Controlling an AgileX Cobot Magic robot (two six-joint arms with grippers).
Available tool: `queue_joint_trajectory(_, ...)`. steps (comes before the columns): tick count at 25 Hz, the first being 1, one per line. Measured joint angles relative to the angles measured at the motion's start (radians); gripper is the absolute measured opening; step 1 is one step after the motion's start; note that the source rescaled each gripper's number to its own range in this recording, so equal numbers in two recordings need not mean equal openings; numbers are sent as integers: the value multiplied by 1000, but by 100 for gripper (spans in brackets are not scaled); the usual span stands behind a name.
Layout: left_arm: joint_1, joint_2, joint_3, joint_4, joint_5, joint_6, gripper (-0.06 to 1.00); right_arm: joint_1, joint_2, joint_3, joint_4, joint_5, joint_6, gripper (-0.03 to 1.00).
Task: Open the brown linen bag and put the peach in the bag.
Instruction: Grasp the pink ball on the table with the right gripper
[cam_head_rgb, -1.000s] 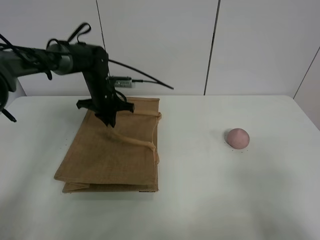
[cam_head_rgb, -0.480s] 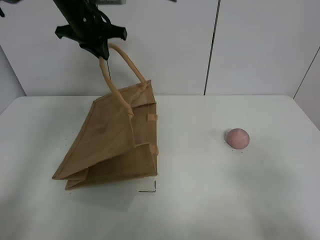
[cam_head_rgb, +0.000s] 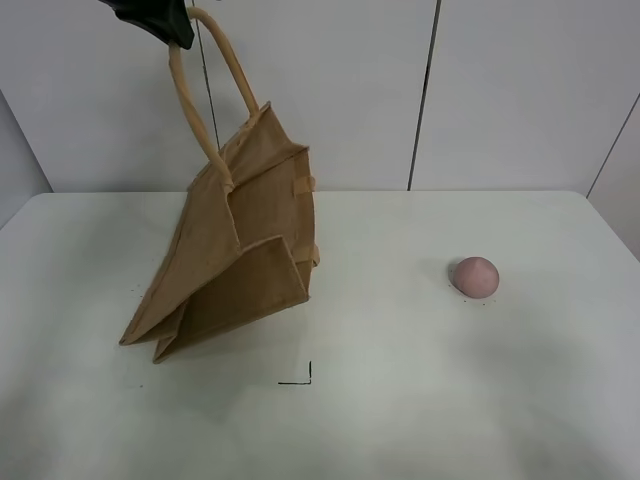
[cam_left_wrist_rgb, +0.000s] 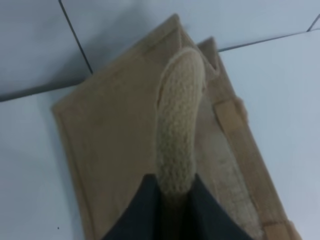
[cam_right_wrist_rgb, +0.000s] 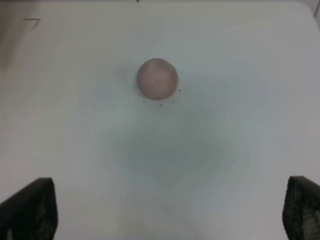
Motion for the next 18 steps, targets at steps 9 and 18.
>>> queue_joint_trajectory(9,0,1,0,-125,0,41,0,0,7,0,-26,0,0,100)
queue_joint_trajectory(18,0,1,0,-132,0,42,0,0,557,-160,-22,-110,22,100)
